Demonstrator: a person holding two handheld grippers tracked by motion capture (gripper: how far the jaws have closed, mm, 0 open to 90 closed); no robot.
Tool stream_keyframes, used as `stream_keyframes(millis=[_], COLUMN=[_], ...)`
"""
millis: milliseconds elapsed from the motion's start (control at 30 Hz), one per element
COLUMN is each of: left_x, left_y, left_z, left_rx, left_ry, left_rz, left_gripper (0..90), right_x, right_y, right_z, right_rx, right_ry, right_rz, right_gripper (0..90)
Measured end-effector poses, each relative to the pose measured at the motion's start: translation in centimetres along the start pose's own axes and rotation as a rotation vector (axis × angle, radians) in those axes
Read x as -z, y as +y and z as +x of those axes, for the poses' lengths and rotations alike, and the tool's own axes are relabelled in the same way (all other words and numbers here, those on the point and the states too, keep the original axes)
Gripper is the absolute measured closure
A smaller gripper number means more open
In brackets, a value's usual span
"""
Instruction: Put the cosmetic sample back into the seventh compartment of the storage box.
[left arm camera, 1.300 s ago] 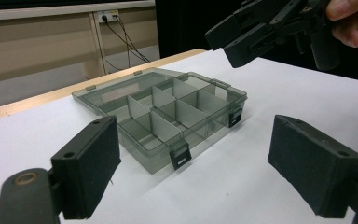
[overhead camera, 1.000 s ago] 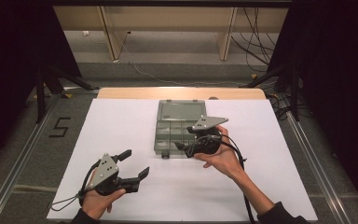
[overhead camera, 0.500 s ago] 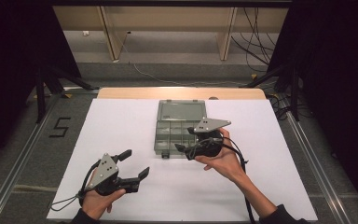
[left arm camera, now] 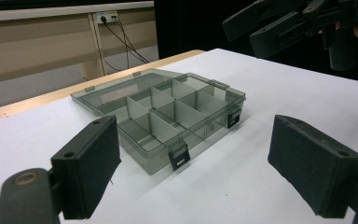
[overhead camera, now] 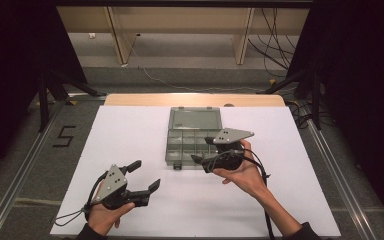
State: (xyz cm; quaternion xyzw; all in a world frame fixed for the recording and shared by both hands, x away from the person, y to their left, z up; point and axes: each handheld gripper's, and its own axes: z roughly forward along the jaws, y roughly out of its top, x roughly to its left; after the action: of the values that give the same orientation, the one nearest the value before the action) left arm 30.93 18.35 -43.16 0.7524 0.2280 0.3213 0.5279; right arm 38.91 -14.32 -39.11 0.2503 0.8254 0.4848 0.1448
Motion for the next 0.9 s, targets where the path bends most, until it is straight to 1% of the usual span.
stream_keyframes(millis=[67, 133, 167, 200, 267, 300, 333, 367, 400, 467, 533, 567, 600, 633, 700, 733, 767, 867, 900], left_x=[0.0, 0.0, 0.0, 0.0, 0.0, 0.0, 0.0, 0.0, 0.0, 0.0, 0.0, 0.0, 0.0, 0.0, 0.0, 0.0, 0.0, 0.0, 0.0], left_y=[0.0, 0.0, 0.0, 0.0, 0.0, 0.0, 0.0, 0.0, 0.0, 0.0, 0.0, 0.0, 0.0, 0.0, 0.0, 0.0, 0.0, 0.0, 0.0], left_z=[0.0, 0.0, 0.0, 0.0, 0.0, 0.0, 0.0, 0.0, 0.0, 0.0, 0.0, 0.0, 0.0, 0.0, 0.0, 0.0, 0.0, 0.0, 0.0], left_rx=[0.000, 0.000, 0.000, -0.001, -0.001, 0.000, -0.001, -0.001, -0.002, -0.002, -0.001, -0.002, -0.002, -0.001, -0.002, -0.002, -0.001, 0.000, 0.000], left_ry=[0.001, 0.000, 0.000, 0.000, -0.001, -0.001, -0.001, 0.000, 0.000, 0.000, -0.001, -0.001, -0.001, 0.000, 0.000, 0.000, -0.001, 0.000, 0.000], left_rz=[-0.001, 0.000, 0.000, 0.001, 0.000, 0.000, 0.001, 0.001, 0.001, 0.001, 0.001, 0.001, 0.002, 0.002, 0.002, 0.002, 0.001, 0.000, 0.000], left_gripper=[15.7, 15.7, 15.7, 15.7, 15.7, 15.7, 15.7, 15.7, 15.7, 15.7, 15.7, 15.7, 15.7, 15.7, 15.7, 15.7, 15.7, 15.7, 15.7], right_x=[0.0, 0.2, 0.2, 0.3, 0.3, 0.4, 0.5, 0.5, 0.6, 0.7, 0.8, 0.8, 0.9, 0.9, 1.0, 1.1, 1.2, 1.5, 1.7], right_y=[-0.1, -0.1, -0.2, -0.2, -0.2, -0.3, -0.2, -0.2, -0.2, -0.3, -0.3, -0.4, -0.4, -0.5, -0.6, -0.6, -0.7, -0.9, -0.9], right_z=[0.1, 0.1, 0.0, 0.1, 0.2, 0.2, 0.1, 0.2, 0.2, 0.3, 0.4, 0.4, 0.5, 0.6, 0.7, 0.6, 0.7, 0.7, 0.7], right_rx=[-0.002, -0.003, 0.006, -0.003, -0.013, -0.013, -0.001, -0.018, -0.017, -0.008, -0.016, -0.006, -0.012, -0.008, -0.021, -0.008, -0.014, -0.022, -0.012], right_ry=[-0.003, -0.002, -0.010, -0.001, 0.005, -0.004, -0.012, 0.006, 0.005, -0.011, -0.003, -0.008, -0.009, -0.015, -0.001, -0.010, -0.011, -0.010, -0.017], right_rz=[-0.013, -0.009, -0.018, -0.010, -0.012, -0.024, -0.029, -0.030, -0.023, -0.033, -0.030, -0.040, -0.036, -0.063, -0.055, -0.058, -0.054, -0.070, -0.082], right_gripper=[25.0, 24.9, 24.5, 24.1, 23.2, 22.7, 22.2, 21.9, 21.8, 21.0, 20.9, 20.9, 21.0, 21.0, 21.1, 21.1, 21.0, 21.1, 21.1])
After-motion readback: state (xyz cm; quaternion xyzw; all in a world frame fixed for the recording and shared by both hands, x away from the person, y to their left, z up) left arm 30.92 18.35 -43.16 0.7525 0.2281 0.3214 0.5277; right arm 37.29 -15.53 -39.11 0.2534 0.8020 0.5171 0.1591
